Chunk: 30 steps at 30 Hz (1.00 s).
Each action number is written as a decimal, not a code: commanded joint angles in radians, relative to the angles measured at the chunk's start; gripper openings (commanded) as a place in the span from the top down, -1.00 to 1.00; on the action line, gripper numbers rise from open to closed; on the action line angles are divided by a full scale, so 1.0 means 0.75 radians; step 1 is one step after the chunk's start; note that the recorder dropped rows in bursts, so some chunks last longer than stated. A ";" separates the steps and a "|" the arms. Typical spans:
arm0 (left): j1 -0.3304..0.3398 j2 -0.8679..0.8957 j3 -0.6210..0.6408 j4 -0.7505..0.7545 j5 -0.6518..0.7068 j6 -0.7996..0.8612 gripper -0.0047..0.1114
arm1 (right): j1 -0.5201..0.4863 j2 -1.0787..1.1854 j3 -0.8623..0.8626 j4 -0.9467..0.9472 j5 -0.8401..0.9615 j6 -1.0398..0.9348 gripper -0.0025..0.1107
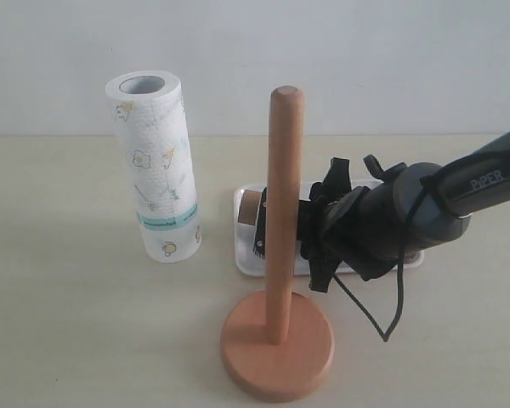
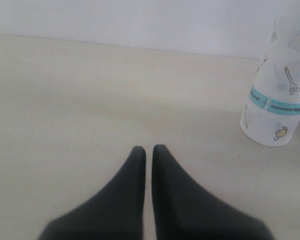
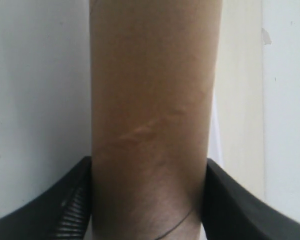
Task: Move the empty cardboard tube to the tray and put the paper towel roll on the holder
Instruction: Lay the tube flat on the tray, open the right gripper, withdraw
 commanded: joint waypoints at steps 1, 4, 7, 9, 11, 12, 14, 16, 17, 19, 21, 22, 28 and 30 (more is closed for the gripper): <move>-0.005 -0.004 0.006 0.003 0.001 -0.011 0.85 | -0.001 -0.002 -0.001 0.014 -0.010 -0.007 0.59; -0.005 -0.004 0.006 0.003 0.001 -0.011 0.85 | -0.001 -0.002 -0.001 0.008 -0.007 -0.007 0.28; -0.005 -0.004 0.006 0.003 0.001 -0.011 0.85 | -0.001 -0.002 -0.001 -0.003 -0.007 -0.007 0.28; -0.005 -0.004 0.006 0.003 0.001 -0.011 0.85 | -0.001 -0.002 -0.001 -0.011 -0.007 -0.007 0.22; -0.005 -0.004 0.006 0.003 0.001 -0.011 0.85 | -0.001 -0.002 -0.001 -0.011 -0.010 -0.007 0.09; -0.005 -0.004 0.006 0.003 0.001 -0.011 0.85 | -0.001 -0.002 -0.001 -0.011 -0.012 -0.007 -0.01; -0.005 -0.004 0.006 0.003 0.001 -0.011 0.85 | -0.001 -0.002 -0.001 -0.011 -0.010 -0.007 -0.17; -0.005 -0.004 0.006 0.003 0.001 -0.011 0.85 | -0.001 -0.002 -0.001 -0.014 -0.010 -0.007 -0.27; -0.005 -0.004 0.006 0.003 0.001 -0.011 0.85 | -0.001 -0.002 -0.001 -0.014 -0.013 -0.007 -0.26; -0.005 -0.004 0.006 0.003 0.001 -0.011 0.85 | -0.001 -0.002 -0.001 -0.014 -0.024 -0.007 -0.26; -0.005 -0.004 0.006 0.003 0.001 -0.011 0.85 | -0.001 -0.002 -0.001 -0.016 -0.057 -0.007 -0.26; -0.005 -0.004 0.006 0.003 0.001 -0.011 0.85 | -0.001 -0.002 -0.001 -0.016 -0.076 -0.007 -0.26; -0.005 -0.004 0.006 0.003 0.001 -0.011 0.85 | 0.002 -0.005 -0.001 0.029 -0.261 -0.007 -0.26; -0.005 -0.004 0.006 0.003 0.001 -0.011 0.85 | 0.002 -0.005 -0.001 0.049 -0.314 -0.007 -0.26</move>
